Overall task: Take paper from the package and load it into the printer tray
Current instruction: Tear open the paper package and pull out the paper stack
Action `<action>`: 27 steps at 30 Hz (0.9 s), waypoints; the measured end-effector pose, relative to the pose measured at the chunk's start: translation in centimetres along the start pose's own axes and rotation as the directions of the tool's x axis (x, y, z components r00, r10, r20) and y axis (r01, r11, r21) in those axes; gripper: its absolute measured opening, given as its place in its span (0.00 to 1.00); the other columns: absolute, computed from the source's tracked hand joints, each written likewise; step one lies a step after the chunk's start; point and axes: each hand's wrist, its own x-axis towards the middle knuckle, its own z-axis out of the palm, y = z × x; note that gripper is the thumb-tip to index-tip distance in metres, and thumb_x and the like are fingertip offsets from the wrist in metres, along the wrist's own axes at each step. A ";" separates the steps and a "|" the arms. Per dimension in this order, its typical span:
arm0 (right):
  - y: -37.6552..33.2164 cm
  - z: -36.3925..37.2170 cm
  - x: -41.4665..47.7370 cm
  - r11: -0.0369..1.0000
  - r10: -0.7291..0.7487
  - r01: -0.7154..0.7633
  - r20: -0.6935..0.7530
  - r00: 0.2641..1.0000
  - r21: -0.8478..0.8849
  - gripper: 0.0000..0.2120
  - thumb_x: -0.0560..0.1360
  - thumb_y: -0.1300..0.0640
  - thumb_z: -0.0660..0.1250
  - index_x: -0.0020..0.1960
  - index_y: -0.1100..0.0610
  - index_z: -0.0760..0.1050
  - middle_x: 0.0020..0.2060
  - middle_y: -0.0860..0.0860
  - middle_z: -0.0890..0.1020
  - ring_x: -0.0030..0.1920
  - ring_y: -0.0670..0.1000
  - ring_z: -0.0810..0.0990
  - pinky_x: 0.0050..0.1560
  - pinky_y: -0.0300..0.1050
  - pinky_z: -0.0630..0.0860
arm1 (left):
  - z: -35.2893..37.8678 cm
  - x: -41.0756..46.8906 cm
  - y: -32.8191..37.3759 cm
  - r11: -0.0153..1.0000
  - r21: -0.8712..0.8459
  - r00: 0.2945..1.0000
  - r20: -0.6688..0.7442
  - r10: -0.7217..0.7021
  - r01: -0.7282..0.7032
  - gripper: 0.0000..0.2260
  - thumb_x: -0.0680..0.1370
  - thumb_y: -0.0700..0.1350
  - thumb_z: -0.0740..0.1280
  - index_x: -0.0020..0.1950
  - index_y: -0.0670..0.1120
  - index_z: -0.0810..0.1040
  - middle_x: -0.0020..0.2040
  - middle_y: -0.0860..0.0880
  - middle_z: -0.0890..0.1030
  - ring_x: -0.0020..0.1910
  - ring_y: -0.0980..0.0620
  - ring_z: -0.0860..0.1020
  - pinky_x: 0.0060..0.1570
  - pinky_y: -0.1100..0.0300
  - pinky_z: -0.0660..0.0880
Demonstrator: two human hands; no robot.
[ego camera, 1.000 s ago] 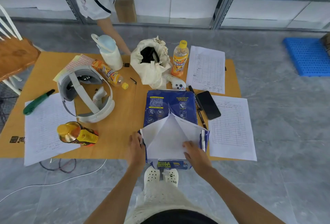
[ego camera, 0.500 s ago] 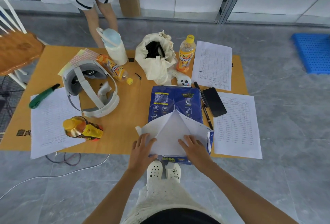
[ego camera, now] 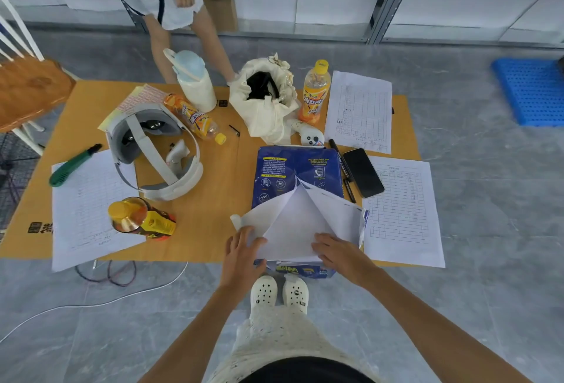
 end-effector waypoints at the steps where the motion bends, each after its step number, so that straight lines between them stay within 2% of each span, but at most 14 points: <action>1: 0.0 0.1 0.0 1.000 -0.001 0.001 -0.008 1.000 0.000 0.16 0.75 0.61 0.64 0.62 0.60 0.73 0.63 0.56 0.76 0.66 0.55 0.73 0.62 0.51 0.75 | -0.1 -0.1 -0.1 1.000 -0.005 1.000 -0.014 0.006 -0.006 0.15 0.65 0.46 0.73 0.51 0.53 0.78 0.59 0.45 0.75 0.59 0.43 0.74 0.60 0.48 0.72; 6: -0.5 -0.2 -0.2 0.998 0.051 -0.051 -0.042 0.998 -0.019 0.18 0.75 0.62 0.65 0.64 0.55 0.70 0.60 0.52 0.75 0.59 0.52 0.76 0.61 0.51 0.76 | -0.7 0.0 -0.7 0.998 -0.028 0.988 -0.146 0.049 -0.054 0.04 0.69 0.43 0.74 0.41 0.51 0.82 0.54 0.47 0.77 0.55 0.48 0.69 0.61 0.53 0.65; 10: -0.5 -0.5 -0.1 0.992 0.121 -0.118 -0.063 0.991 0.050 0.18 0.74 0.64 0.65 0.64 0.55 0.72 0.57 0.52 0.77 0.56 0.53 0.78 0.63 0.49 0.75 | -1.0 0.7 -0.4 0.987 0.080 0.978 -0.145 0.151 -0.141 0.07 0.64 0.41 0.77 0.33 0.49 0.81 0.49 0.48 0.80 0.57 0.50 0.68 0.57 0.56 0.63; 13: -0.5 -1.0 0.3 0.984 0.154 -0.150 -0.033 0.987 0.100 0.18 0.75 0.64 0.64 0.64 0.55 0.74 0.57 0.52 0.77 0.56 0.54 0.78 0.64 0.46 0.72 | -1.1 0.6 -0.4 0.983 0.095 0.979 -0.120 0.165 -0.154 0.08 0.63 0.41 0.78 0.33 0.50 0.80 0.48 0.48 0.80 0.57 0.51 0.69 0.57 0.57 0.63; 18: -0.3 -1.7 0.8 0.971 0.184 -0.182 0.000 0.983 0.155 0.16 0.74 0.65 0.65 0.62 0.57 0.76 0.57 0.52 0.79 0.56 0.54 0.79 0.63 0.44 0.73 | -2.0 0.6 -0.4 0.975 0.117 0.979 -0.059 0.195 -0.187 0.11 0.61 0.45 0.79 0.37 0.51 0.80 0.50 0.47 0.80 0.60 0.50 0.67 0.59 0.56 0.63; 22: -1.0 -2.3 0.9 0.969 0.218 -0.212 -0.035 0.975 0.125 0.15 0.73 0.67 0.64 0.59 0.57 0.75 0.55 0.53 0.80 0.55 0.55 0.79 0.57 0.46 0.75 | -2.6 0.9 0.1 0.968 0.117 0.975 0.014 0.220 -0.220 0.17 0.59 0.55 0.78 0.43 0.52 0.79 0.55 0.48 0.75 0.63 0.47 0.66 0.61 0.51 0.71; 25: -1.5 -2.7 0.9 0.965 0.252 -0.243 -0.095 0.963 0.099 0.13 0.74 0.65 0.65 0.57 0.57 0.74 0.55 0.52 0.80 0.54 0.54 0.80 0.57 0.46 0.75 | -2.8 1.5 0.9 0.964 0.162 0.977 0.063 0.203 -0.211 0.17 0.59 0.56 0.78 0.42 0.52 0.79 0.55 0.47 0.77 0.64 0.46 0.65 0.61 0.46 0.72; 27: -1.8 -3.0 0.7 0.967 0.250 -0.241 -0.122 0.960 0.088 0.12 0.73 0.65 0.65 0.56 0.57 0.74 0.53 0.52 0.81 0.53 0.54 0.80 0.56 0.45 0.75 | -3.0 1.8 1.6 0.958 0.194 0.976 0.097 0.195 -0.210 0.16 0.59 0.56 0.78 0.40 0.52 0.79 0.55 0.46 0.77 0.64 0.45 0.69 0.61 0.45 0.73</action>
